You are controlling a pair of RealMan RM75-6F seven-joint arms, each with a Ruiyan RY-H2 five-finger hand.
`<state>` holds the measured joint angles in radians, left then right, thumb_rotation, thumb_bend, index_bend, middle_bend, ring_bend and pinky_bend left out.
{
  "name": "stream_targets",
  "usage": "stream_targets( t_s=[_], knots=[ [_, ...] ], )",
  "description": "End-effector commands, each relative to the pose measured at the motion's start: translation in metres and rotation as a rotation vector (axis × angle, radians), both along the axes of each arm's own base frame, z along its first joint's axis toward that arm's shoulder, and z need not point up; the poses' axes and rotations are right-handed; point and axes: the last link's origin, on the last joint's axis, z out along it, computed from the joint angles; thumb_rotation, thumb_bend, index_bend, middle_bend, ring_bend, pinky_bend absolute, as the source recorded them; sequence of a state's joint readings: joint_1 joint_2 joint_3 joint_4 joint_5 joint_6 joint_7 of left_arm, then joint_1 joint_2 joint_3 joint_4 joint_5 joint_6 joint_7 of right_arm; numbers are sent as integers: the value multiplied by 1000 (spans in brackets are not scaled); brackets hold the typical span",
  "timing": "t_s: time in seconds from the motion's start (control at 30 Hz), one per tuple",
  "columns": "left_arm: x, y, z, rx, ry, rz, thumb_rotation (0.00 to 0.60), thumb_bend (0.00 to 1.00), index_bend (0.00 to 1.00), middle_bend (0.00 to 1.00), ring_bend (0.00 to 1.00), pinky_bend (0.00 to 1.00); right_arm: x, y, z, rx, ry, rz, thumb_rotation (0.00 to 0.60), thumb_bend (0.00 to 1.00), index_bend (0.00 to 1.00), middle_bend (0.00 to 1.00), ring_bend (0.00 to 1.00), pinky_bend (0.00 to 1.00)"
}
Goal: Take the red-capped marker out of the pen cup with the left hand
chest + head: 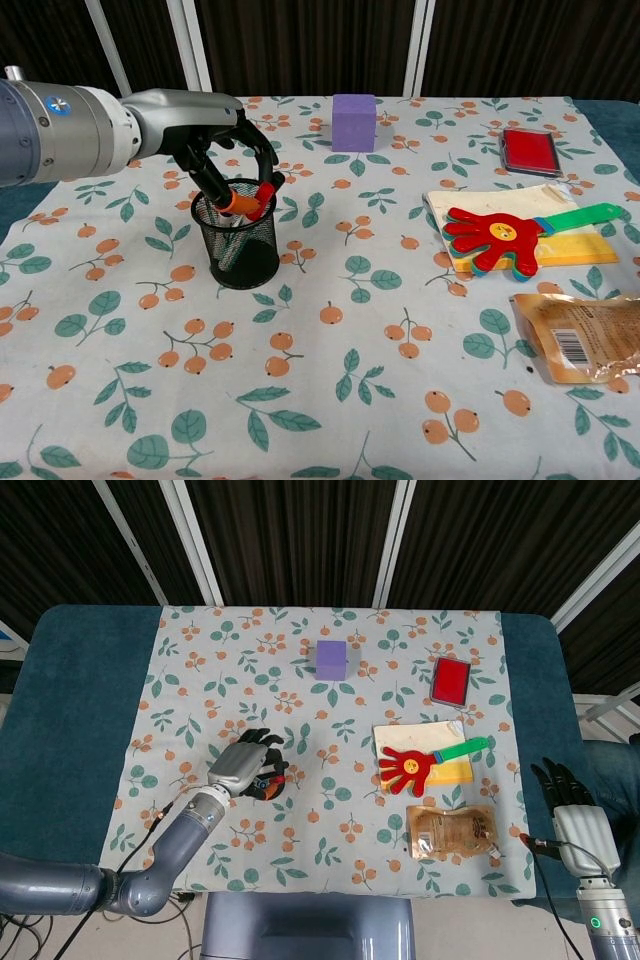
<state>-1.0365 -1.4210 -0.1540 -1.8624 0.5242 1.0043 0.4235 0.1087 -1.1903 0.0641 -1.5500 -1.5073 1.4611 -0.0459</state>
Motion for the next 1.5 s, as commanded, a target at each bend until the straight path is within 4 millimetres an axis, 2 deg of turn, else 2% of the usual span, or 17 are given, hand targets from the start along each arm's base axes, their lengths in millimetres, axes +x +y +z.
stream_targets(
  t_s=[0.03,0.2,0.63,0.83,1.03,1.3,1.5],
  knots=[
    [0,0,-1,-2,2,2,600,352,515,158,0,0,0,0,0,1,1,0,600,38,76,0,33,191],
    [0,0,0,-2,4,2,600,352,527,164,0,0,0,0,0,-2,0,-1,600,38,76,0,33,191],
    [2,-1,5,-5,-25,21,600,430,594,190,0,0,0,0,-1,8,-1,-1,600,38,76,0,33,192],
    [6,-4,19,-12,-70,28,600,430,597,192,0,0,0,0,-1,10,0,-3,600,38,76,0,33,192],
    [13,-2,51,18,-155,37,600,430,599,192,0,0,0,1,-2,13,2,0,600,38,75,0,33,192],
    [23,0,109,86,-281,28,600,430,601,191,0,0,1,1,-2,11,4,-1,600,38,73,0,33,192],
    [15,-4,141,98,-346,47,600,430,601,192,0,0,1,1,-5,20,10,-2,600,37,73,0,32,192]
  ],
)
